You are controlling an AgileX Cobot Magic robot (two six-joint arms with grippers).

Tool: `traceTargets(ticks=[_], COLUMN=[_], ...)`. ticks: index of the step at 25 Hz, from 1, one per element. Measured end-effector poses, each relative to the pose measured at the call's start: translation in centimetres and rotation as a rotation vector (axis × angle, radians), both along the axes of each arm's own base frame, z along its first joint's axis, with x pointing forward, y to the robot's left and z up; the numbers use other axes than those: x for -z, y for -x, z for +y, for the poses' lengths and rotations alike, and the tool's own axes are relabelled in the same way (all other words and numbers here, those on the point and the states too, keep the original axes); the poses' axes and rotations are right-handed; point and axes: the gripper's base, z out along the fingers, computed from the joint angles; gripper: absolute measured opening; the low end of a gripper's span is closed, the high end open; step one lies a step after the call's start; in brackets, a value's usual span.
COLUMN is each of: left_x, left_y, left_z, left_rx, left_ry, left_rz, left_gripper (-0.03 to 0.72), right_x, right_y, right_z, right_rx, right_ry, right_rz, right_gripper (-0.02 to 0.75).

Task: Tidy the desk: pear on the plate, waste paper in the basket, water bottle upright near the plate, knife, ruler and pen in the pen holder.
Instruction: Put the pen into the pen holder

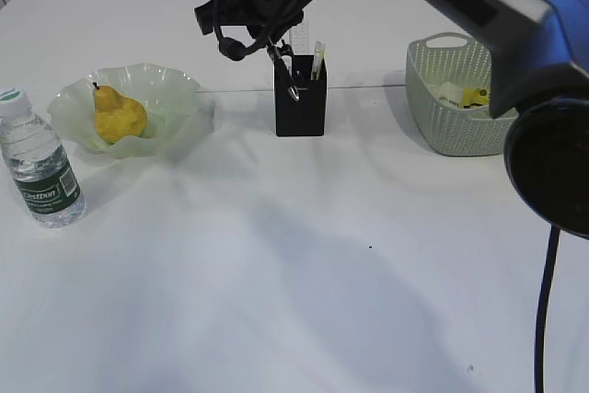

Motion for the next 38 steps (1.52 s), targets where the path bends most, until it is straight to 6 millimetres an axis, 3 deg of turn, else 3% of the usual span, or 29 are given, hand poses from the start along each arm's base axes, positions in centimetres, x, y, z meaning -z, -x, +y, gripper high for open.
traceTargets(ticks=[9, 25, 34, 38], left_x=[-0.1, -0.1, -0.2, -0.2], left_y=[-0.1, -0.2, -0.3, -0.3], left_z=[0.0, 0.0, -0.1, -0.1], left_rx=[0.005, 0.007, 0.013, 0.016], left_ry=[0.002, -0.002, -0.002, 0.000], left_rz=[-0.011, -0.020, -0.036, -0.044], left_gripper=[0.142, 0.142, 0.142, 0.142], right_x=[-2.2, -4.0, -4.8, -5.2], right_y=[-1.1, -4.5, -6.3, -6.6], right_z=[-1.6, -4.3, -7.3, -7.4], right_rx=[0.026, 0.028, 0.062, 0.053], right_ry=[-0.056, -0.161, -0.190, -0.205], right_rz=[-0.093, -0.334, -0.435, -0.477], right_gripper=[0.107, 0.107, 0.107, 0.106])
